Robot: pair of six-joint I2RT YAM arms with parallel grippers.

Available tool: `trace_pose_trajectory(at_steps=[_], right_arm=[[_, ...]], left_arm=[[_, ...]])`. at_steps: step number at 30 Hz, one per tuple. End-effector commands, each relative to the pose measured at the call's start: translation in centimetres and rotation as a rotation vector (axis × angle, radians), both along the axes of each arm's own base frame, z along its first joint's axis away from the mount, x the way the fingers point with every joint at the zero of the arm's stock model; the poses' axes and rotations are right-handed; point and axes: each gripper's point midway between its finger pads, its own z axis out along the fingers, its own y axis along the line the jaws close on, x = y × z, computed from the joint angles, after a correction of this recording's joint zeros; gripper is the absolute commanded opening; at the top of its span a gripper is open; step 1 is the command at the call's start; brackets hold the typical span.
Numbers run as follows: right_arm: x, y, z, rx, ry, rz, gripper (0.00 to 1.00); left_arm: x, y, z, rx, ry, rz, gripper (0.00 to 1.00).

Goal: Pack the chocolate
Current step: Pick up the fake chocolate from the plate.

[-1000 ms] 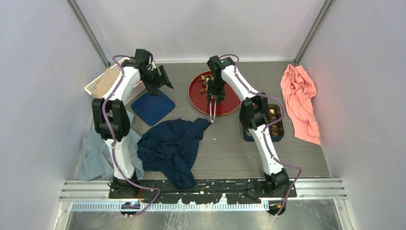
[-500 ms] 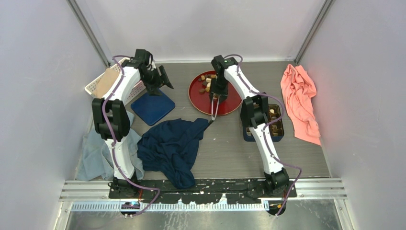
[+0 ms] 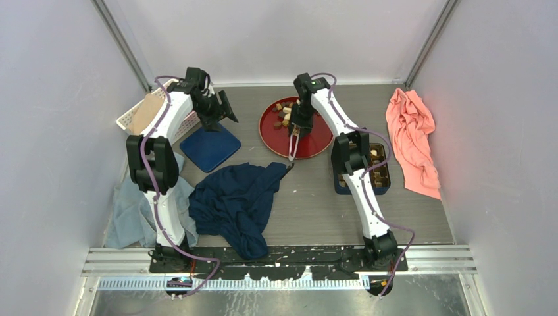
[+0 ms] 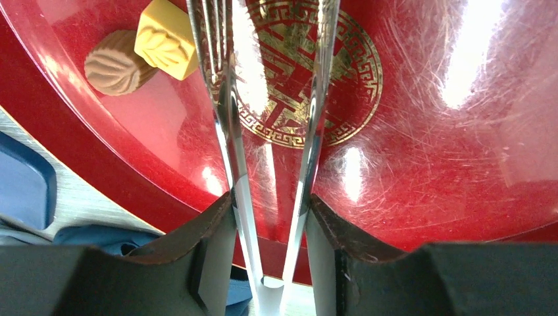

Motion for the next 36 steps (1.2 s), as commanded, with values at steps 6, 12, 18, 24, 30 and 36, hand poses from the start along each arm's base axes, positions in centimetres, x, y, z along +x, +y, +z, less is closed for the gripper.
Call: trace_pose_trajectory(at_steps=[6,12,18,24,30,36], right_arm=[[1.0,0.8,1.3,0.045,-0.05,-0.005,0.39],[0.9,0.5,2.8,0.04,-0.077,0.003,0.27],[0.3,0.1,5.1,0.039,-0.109,0.015,0.16],[-1.7,-0.9,7.0,0.026,-0.108,0.054,0.11],[-5.1,-1.9,9.8,0.044,-0.116,0.108,0.1],[-9.2,-3.8,11.3,0.015,-0.059,0.121,0.08]], left_arm=[[0.0,0.5,3.7,-0.001,-0.086,-0.005,0.73],[0.0,0.3,3.7,-0.006,-0.084,-0.006,0.73],[0.1,0.2,3.6,-0.011,-0.083,-0.005,0.73],[0.3,0.2,3.5,-0.015,-0.085,-0.002,0.73],[0.7,0.1,3.3,-0.017,-0.085,0.001,0.73],[1.1,0.0,3.2,-0.02,-0.085,0.004,0.73]])
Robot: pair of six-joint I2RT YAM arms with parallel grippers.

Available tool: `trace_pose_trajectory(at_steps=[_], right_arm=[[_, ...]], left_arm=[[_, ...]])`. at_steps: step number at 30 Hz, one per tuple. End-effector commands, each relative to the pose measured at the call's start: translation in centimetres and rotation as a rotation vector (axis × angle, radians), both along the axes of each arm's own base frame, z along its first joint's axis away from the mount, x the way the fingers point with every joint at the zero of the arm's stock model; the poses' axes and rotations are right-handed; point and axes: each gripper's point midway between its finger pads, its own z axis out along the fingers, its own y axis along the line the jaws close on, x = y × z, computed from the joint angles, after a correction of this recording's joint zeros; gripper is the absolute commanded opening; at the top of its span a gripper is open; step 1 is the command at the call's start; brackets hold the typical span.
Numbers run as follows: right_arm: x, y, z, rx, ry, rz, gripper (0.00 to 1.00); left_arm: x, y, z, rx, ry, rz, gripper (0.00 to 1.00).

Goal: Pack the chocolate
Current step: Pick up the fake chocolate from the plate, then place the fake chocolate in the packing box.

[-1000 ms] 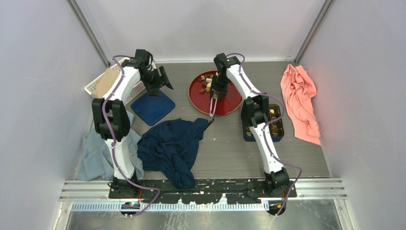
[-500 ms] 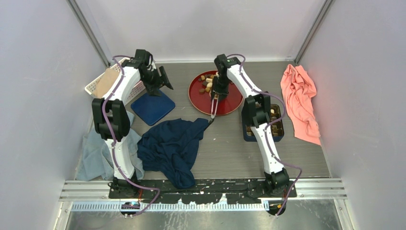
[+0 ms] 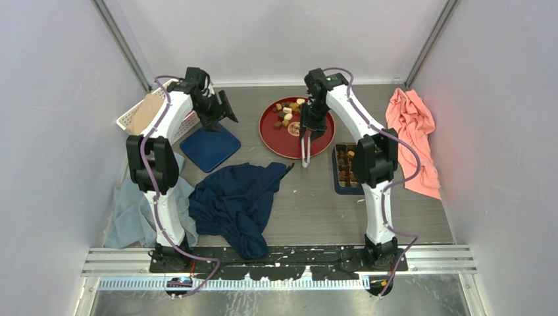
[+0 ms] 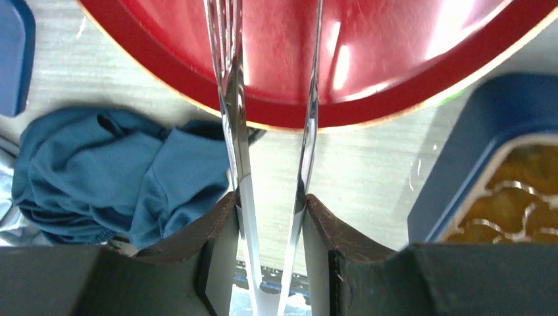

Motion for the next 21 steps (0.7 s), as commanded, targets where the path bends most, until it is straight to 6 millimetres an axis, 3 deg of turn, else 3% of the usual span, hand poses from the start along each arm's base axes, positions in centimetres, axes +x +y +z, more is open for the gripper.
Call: trace_pose_trajectory(at_steps=[1,6,15,21], right_arm=[[-3.1,-1.0,3.7,0.02,-0.025,0.026,0.08],[-6.7,-3.4,4.1,-0.025,0.034,-0.013,0.07],[-10.5,-7.8,5.7,-0.095,0.05,-0.107,0.07],[-13.4,-10.5,5.4,-0.151,0.087,-0.157,0.06]], left_arm=[[1.4,0.0,3.2,-0.022,-0.093,0.004,0.73],[1.9,-0.1,3.3,-0.023,-0.098,0.005,0.73],[2.6,-0.5,3.0,-0.044,-0.093,0.01,0.73],[2.7,-0.5,2.9,-0.042,-0.093,0.008,0.73]])
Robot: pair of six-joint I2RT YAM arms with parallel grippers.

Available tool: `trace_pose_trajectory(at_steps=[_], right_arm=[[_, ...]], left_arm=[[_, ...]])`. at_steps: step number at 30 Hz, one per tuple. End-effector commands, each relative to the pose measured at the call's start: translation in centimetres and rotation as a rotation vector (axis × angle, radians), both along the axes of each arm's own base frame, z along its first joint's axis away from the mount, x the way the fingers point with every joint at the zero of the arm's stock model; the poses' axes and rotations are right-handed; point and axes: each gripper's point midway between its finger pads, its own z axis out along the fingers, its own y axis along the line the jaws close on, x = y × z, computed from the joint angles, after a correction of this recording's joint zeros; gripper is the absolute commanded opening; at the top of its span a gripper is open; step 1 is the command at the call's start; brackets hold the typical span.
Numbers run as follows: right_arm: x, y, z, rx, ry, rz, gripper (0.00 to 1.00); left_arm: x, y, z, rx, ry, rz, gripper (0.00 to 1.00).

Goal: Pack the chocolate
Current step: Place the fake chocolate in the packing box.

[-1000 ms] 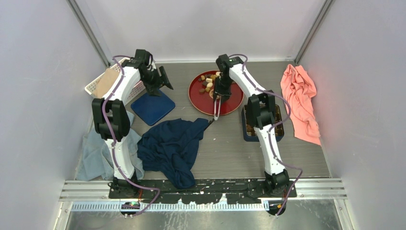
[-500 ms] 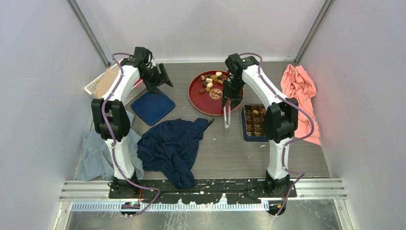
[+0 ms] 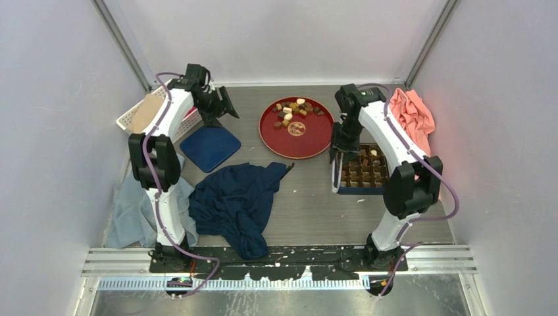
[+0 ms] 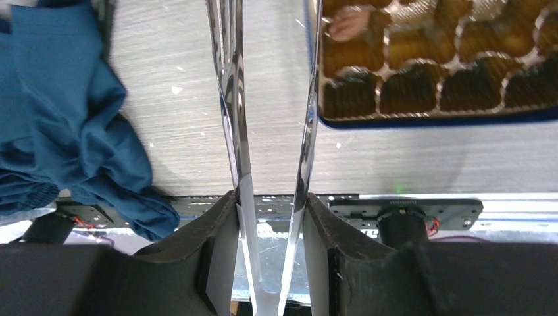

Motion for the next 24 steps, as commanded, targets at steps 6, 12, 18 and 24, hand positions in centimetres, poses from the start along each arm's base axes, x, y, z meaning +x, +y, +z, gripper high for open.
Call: trace_pose_trajectory(at_steps=[6,12,18,24], right_arm=[[-5.3,-4.1,0.0,-0.094,0.035,-0.09,0.06],[-7.0,-4.6,-1.6,-0.101,0.075,-0.1,0.06],[-9.2,-5.1,-3.4,-0.113,0.123,-0.103,0.06],[-9.3,-5.6,-4.6,-0.133,0.134,-0.111,0.06]], left_arm=[[1.3,-0.2,2.1,-0.03,-0.061,0.008,0.73],[1.6,-0.5,2.2,-0.038,-0.064,0.007,0.73],[1.5,-0.7,2.0,-0.038,-0.058,0.004,0.73],[1.6,-0.8,1.8,-0.039,-0.055,0.003,0.73]])
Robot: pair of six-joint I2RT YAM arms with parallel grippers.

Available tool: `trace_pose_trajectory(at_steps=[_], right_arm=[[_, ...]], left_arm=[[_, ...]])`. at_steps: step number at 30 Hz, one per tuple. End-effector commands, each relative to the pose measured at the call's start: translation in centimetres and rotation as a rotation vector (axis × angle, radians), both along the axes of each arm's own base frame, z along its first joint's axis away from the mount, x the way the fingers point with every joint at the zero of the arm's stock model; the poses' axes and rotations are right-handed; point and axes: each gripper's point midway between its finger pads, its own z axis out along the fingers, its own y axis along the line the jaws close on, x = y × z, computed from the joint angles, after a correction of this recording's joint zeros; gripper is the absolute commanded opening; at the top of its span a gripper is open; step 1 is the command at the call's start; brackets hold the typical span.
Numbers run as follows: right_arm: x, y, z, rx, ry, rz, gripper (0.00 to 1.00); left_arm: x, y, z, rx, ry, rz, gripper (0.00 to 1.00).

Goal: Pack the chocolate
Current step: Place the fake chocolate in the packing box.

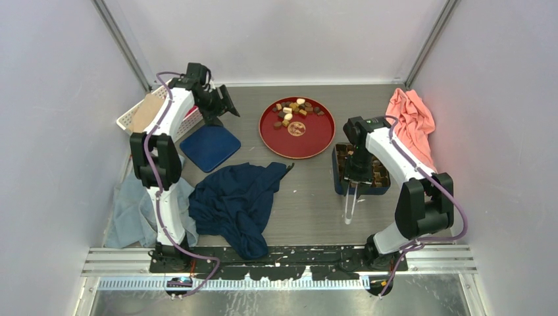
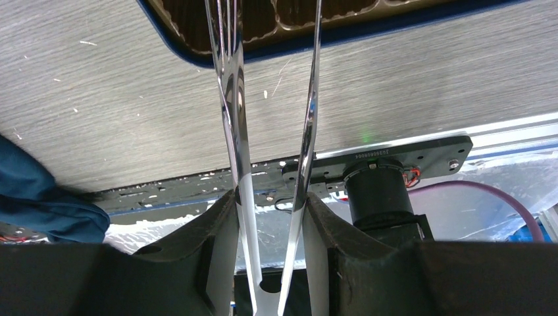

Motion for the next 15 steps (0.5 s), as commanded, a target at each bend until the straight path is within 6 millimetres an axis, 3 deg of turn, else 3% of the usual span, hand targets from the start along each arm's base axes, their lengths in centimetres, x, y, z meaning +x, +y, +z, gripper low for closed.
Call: trace_pose_trajectory(at_steps=[1,9,15], right_arm=[[0.5,-0.4,0.0,-0.009,-0.056,-0.014,0.06],[1.4,-1.4,-0.5,-0.058,-0.081,-0.019,0.1],[1.3,-1.4,-0.8,-0.06,-0.065,-0.015,0.32]], left_arm=[[0.9,-0.6,2.0,-0.028,-0.061,-0.009,0.73],[0.9,-0.7,1.9,-0.031,-0.056,-0.011,0.73],[0.8,-0.7,1.9,-0.029,-0.058,-0.012,0.73]])
